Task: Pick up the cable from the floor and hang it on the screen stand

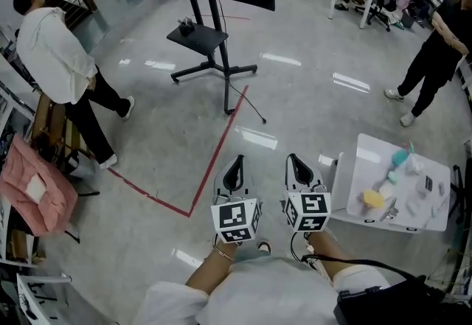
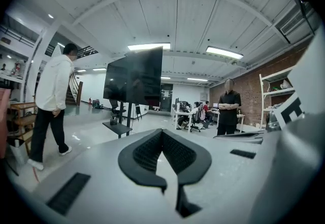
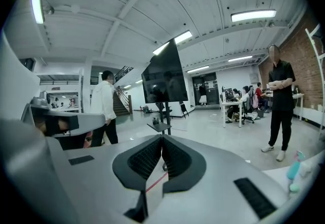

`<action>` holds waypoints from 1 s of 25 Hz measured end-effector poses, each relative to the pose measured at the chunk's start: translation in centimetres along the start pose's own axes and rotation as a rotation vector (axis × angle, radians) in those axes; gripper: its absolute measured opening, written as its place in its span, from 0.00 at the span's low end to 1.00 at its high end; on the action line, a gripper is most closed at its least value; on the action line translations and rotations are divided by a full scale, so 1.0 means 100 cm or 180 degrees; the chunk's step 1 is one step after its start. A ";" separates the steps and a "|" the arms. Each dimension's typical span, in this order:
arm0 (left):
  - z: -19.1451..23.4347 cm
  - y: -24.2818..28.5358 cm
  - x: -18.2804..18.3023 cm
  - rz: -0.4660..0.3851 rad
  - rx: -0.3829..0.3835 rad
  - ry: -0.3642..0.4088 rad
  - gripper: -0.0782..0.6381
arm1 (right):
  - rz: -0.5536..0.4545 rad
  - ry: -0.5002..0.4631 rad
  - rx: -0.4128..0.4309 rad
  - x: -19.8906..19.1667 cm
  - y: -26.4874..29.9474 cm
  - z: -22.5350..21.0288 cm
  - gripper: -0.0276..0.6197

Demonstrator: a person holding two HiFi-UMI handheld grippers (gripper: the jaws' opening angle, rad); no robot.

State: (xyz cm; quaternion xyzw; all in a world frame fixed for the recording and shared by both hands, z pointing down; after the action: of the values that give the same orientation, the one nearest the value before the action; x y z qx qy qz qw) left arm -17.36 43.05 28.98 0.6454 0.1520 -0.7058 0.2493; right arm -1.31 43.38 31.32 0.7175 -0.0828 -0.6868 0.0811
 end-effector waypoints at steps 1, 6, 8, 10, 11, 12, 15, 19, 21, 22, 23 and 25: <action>0.000 0.005 -0.001 0.0009 0.0006 -0.0002 0.11 | 0.0012 0.0011 -0.0007 0.000 0.005 -0.003 0.07; 0.007 0.028 -0.001 0.0055 0.0037 -0.0011 0.12 | 0.0072 0.0006 0.0018 -0.001 0.029 -0.012 0.07; 0.013 0.040 -0.002 0.0082 0.0052 -0.0005 0.12 | 0.0103 0.0020 0.0028 -0.001 0.043 -0.015 0.07; 0.022 0.056 -0.003 0.0113 0.0067 0.0000 0.11 | 0.0122 0.0033 0.0040 -0.001 0.062 -0.017 0.07; 0.027 0.065 -0.004 0.0122 0.0065 0.0002 0.12 | 0.0124 0.0033 0.0043 0.000 0.072 -0.018 0.07; 0.033 0.076 -0.003 0.0125 0.0055 0.0007 0.12 | 0.0122 0.0031 0.0041 0.001 0.084 -0.019 0.07; 0.052 0.115 0.002 0.0129 0.0019 0.0021 0.11 | 0.0141 0.0030 0.0005 0.008 0.124 -0.023 0.07; 0.076 0.169 0.018 0.0103 -0.0017 -0.0002 0.12 | 0.0185 -0.0001 0.0016 0.027 0.179 -0.029 0.07; 0.087 0.193 0.025 0.0090 -0.0023 0.0002 0.11 | 0.0165 -0.0030 0.0024 0.038 0.206 -0.031 0.07; 0.094 0.205 0.027 0.0086 -0.0021 -0.0011 0.11 | 0.0152 -0.0037 0.0024 0.044 0.218 -0.031 0.07; 0.100 0.216 0.029 0.0083 -0.0020 -0.0029 0.12 | 0.0138 -0.0042 0.0023 0.049 0.231 -0.031 0.07; 0.113 0.236 0.032 0.0083 -0.0021 -0.0044 0.12 | 0.0116 -0.0048 0.0020 0.056 0.256 -0.031 0.07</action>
State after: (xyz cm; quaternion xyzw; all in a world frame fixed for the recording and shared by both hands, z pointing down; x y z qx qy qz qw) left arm -14.01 16.96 29.75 0.6415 0.1442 -0.7065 0.2617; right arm 1.87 17.18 31.91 0.7110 -0.0987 -0.6904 0.0906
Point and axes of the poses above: the fingertips, and each gripper's own axes: y forward along the fingers, z to its left, x out of its top, the point moved 6 cm from there along -y, backward along the fingers, and after that the axes turned 14 degrees about -x, right-handed, at the moved point
